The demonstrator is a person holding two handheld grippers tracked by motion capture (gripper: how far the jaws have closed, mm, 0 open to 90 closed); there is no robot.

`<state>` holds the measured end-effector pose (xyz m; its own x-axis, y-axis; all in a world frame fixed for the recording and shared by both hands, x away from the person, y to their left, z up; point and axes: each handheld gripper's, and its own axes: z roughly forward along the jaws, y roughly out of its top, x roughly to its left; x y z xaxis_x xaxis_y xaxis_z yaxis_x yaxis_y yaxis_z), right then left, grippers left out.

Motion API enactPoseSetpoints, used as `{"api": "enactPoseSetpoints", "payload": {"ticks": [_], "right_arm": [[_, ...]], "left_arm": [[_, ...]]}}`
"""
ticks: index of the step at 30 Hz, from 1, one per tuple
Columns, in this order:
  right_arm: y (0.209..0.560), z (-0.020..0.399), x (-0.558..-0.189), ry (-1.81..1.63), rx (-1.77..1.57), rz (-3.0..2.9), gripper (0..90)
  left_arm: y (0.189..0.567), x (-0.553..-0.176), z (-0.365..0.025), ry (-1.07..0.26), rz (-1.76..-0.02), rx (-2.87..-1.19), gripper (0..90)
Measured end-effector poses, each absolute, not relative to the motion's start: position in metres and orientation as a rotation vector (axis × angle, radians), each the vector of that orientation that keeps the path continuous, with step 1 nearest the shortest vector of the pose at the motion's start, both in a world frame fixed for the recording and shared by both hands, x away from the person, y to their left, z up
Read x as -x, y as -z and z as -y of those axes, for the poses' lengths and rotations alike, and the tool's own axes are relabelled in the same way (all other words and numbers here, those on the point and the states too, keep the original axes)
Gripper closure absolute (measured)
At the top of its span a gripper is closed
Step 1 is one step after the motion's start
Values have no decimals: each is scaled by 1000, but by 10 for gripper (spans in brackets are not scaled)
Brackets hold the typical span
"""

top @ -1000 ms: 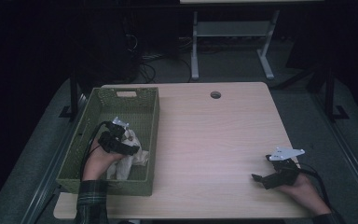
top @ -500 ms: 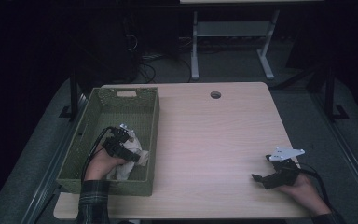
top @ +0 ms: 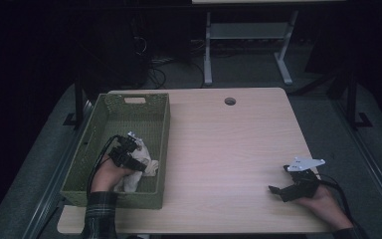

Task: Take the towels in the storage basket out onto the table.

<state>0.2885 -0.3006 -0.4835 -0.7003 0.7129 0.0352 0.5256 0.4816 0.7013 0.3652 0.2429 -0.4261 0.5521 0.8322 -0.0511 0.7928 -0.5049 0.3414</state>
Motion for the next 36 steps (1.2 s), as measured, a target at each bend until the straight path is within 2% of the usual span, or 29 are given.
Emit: {"api": "enactPoseSetpoints", "payload": {"ticks": [2,4,8,21,36], "right_arm": [[483,301,-289,-1034,-1058,-2469,5],[483,301,-288,-1033,-1057,-2469,5],[483,301,-289,-1034,-1057,-2469,5],[483,301,-289,-1033,-1058,-2469,5],[483,300,-289,-1034,-1059,-2468,5]], "left_arm": [[424,-365,-244,-163,-1338,-2457,545],[422,-365,-245,-154,-1347,-2440,610],[418,-364,-248,-163,-1350,-2396,667],[394,-359,-259,-226,-1272,-2199,693],[351,-344,-265,-369,-1147,-1985,708]]}}
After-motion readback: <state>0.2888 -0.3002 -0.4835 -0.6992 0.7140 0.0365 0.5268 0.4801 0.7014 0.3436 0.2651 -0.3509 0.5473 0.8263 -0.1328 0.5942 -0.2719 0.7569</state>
